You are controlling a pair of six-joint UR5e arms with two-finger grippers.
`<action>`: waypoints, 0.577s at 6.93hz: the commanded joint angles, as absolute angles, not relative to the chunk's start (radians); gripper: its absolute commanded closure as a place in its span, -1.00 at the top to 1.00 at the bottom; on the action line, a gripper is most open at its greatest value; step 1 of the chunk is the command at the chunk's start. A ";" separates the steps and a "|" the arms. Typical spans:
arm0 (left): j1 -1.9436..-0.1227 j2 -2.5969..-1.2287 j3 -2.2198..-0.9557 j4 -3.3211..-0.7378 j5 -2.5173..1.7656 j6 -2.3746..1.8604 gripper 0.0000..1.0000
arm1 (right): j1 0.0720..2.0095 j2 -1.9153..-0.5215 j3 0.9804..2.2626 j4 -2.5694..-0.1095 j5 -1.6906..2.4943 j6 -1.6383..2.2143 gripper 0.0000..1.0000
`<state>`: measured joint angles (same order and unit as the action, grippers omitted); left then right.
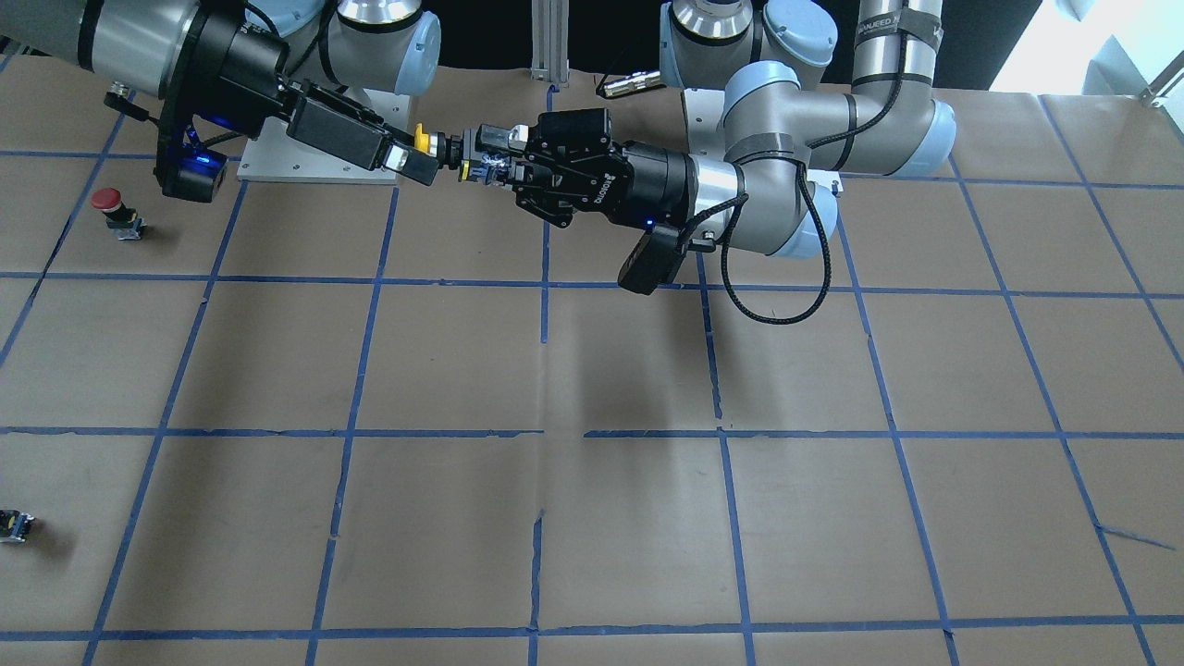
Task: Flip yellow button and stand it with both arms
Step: 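Close the right gripper on the yellow cap while the left gripper holds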
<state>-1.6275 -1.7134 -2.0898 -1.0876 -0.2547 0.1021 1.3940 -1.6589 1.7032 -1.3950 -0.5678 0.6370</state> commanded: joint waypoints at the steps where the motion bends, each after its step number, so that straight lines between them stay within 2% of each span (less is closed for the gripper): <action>1: -1.628 -1.712 -2.091 -1.088 -0.255 0.103 -0.61 | 1.393 -1.658 1.706 -1.393 -0.565 0.638 -0.19; 2: -1.628 -1.712 -2.091 -1.088 -0.255 0.100 -0.61 | 1.393 -1.658 1.704 -1.393 -0.565 0.638 -0.48; 3: -1.628 -1.712 -2.091 -1.088 -0.252 0.091 0.63 | 1.391 -1.658 1.703 -1.393 -0.563 0.638 -0.54; 4: -1.628 -1.712 -2.089 -1.088 -0.250 0.083 0.99 | 1.390 -1.658 1.703 -1.393 -0.563 0.638 -0.55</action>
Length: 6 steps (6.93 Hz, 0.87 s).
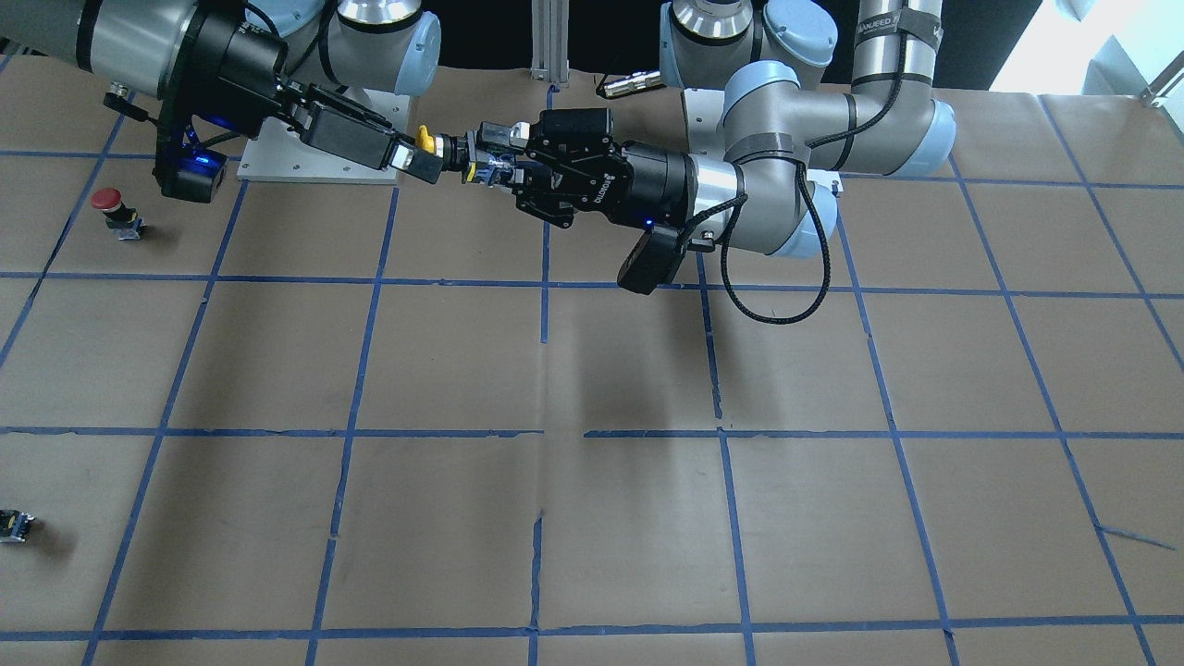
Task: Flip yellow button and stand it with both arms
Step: 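Close the right gripper on the yellow cap while the left gripper holds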
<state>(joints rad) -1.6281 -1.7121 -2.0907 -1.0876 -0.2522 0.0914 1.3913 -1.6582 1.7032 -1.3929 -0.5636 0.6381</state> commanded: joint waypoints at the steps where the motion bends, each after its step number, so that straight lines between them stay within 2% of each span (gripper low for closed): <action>1: -1.628 -1.709 -2.088 -1.088 -0.247 0.081 1.00 | 1.388 -1.658 1.701 -1.393 -0.563 0.638 -0.57; 2: -1.621 -1.706 -2.074 -1.088 -0.233 0.075 1.00 | 1.384 -1.658 1.698 -1.394 -0.564 0.638 -0.60; 5: -1.615 -1.687 -1.796 -1.089 0.323 -0.275 1.00 | 1.326 -1.657 1.642 -1.451 -0.822 0.614 -0.66; 6: -1.629 -1.668 -1.752 -1.104 0.463 -0.314 1.00 | 1.289 -1.655 1.643 -1.454 -0.894 0.526 -0.66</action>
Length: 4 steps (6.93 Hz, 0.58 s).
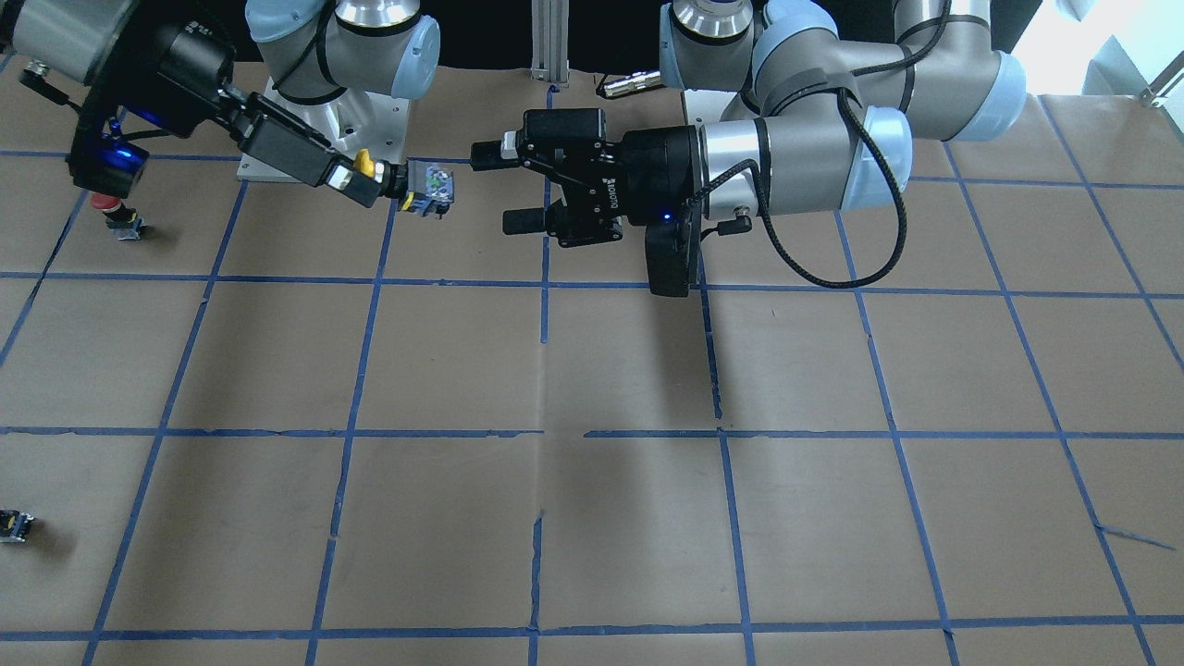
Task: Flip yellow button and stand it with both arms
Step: 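Open the left gripper and pull it back while the right gripper carries the button away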
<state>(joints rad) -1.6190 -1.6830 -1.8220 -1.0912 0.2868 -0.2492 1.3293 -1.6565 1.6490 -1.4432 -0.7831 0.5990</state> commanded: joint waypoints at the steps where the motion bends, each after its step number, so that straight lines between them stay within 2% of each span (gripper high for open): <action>1: -1.635 -1.631 -1.737 -1.145 0.639 -0.322 0.99 | 1.241 -1.655 1.649 -1.453 -0.996 0.403 -0.66; 3: -1.638 -1.571 -1.701 -1.303 1.039 -0.299 0.99 | 1.212 -1.654 1.676 -1.451 -1.307 -0.009 -0.66; 4: -1.649 -1.531 -1.700 -1.336 1.260 -0.264 0.99 | 1.185 -1.651 1.727 -1.489 -1.445 -0.190 -0.74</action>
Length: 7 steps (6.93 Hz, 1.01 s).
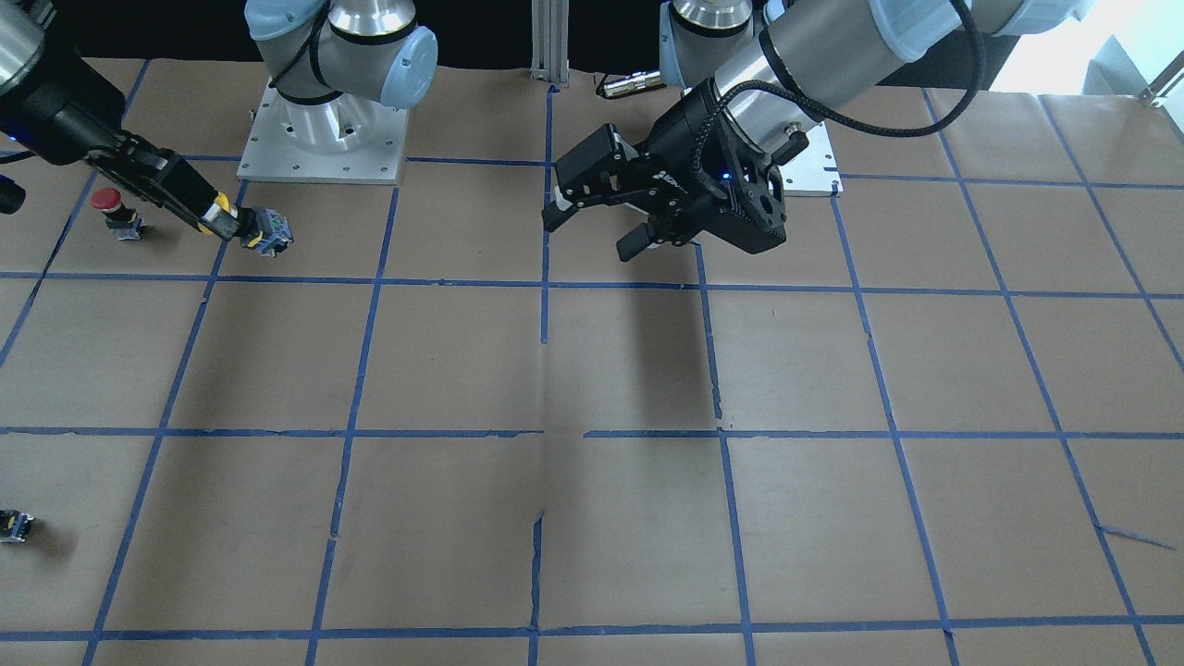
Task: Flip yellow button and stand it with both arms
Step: 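Open the left gripper and pull it back while the right gripper carries the button away, then lower the button upright onto the table with the right gripper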
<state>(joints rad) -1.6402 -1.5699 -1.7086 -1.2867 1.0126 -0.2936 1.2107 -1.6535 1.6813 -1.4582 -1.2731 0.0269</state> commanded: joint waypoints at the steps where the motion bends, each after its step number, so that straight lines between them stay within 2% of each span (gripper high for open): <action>1: -1.635 -1.510 -1.715 -1.350 1.429 -0.182 1.00 | 1.105 -1.649 1.785 -1.600 -1.484 -0.345 -0.73; 4: -1.634 -1.477 -1.724 -1.385 1.514 -0.150 1.00 | 0.939 -1.648 1.914 -1.805 -1.483 -0.697 -0.72; 7: -1.637 -1.460 -1.726 -1.388 1.509 -0.149 1.00 | 0.878 -1.563 1.924 -1.897 -1.483 -0.889 -0.73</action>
<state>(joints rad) -1.6348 -1.4706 -1.7238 -1.3836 1.5125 -0.1495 0.9083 -1.6059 1.9184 -1.8447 -1.4829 -0.7890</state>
